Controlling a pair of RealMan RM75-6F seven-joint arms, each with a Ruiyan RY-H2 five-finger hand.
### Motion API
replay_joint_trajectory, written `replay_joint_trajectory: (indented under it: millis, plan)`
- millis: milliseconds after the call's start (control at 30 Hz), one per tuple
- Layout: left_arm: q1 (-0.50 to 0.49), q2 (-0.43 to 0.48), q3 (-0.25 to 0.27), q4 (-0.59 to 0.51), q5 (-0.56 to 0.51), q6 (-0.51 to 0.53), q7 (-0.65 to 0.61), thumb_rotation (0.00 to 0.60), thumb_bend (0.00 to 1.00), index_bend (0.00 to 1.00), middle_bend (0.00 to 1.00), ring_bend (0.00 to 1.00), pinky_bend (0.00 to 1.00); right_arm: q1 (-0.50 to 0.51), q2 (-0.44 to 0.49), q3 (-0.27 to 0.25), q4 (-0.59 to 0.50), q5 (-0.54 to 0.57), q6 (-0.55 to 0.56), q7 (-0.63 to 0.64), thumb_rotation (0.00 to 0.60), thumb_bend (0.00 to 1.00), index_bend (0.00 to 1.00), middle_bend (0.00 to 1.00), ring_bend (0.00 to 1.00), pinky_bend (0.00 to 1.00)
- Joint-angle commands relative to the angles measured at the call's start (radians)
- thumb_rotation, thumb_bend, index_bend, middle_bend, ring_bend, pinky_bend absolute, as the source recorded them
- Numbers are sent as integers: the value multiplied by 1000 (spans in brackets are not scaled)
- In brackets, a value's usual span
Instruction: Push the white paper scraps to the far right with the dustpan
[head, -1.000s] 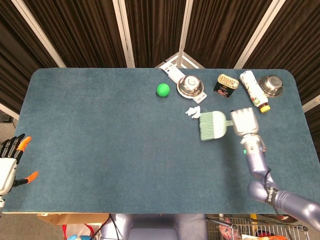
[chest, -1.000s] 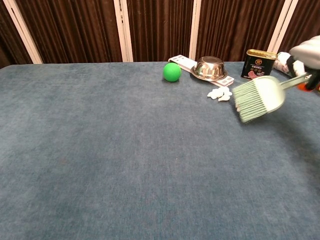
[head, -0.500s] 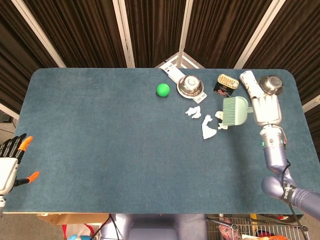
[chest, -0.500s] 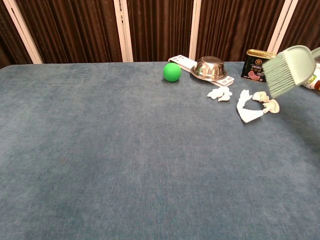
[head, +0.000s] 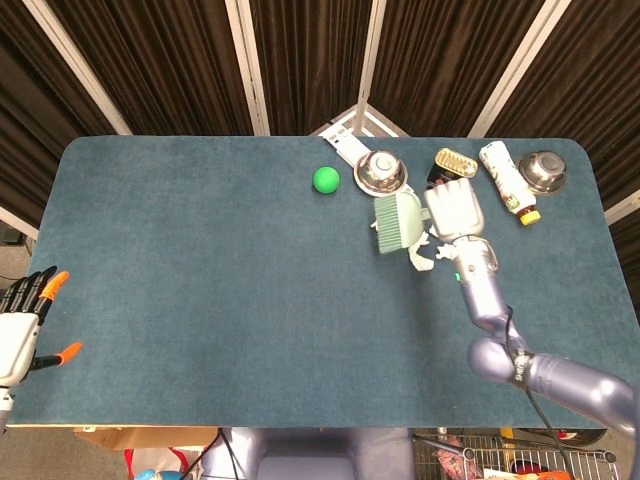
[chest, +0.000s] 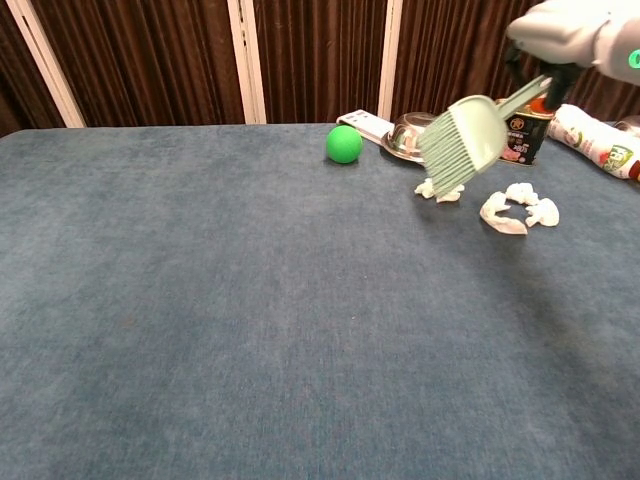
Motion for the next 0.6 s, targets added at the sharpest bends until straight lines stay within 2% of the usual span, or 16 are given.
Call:
replay_joint_trajectory:
  millis: [33, 367, 600]
  plan:
    - [-1, 7, -2, -4, -15, -11, -11, 600, 0, 0, 0, 0, 0, 41, -49, -6, 56, 30, -50, -14, 600, 606, 802, 958, 1000, 947]
    - [0, 20, 1, -13, -25, -20, -25, 600, 0, 0, 0, 0, 0, 85, -150, -54, 181, 89, -109, -20, 600, 607, 813, 958, 1000, 947]
    - [3, 20, 2, -16, -27, -17, -23, 600, 0, 0, 0, 0, 0, 88, -164, -107, 253, 88, -93, -64, 600, 607, 813, 958, 1000, 947]
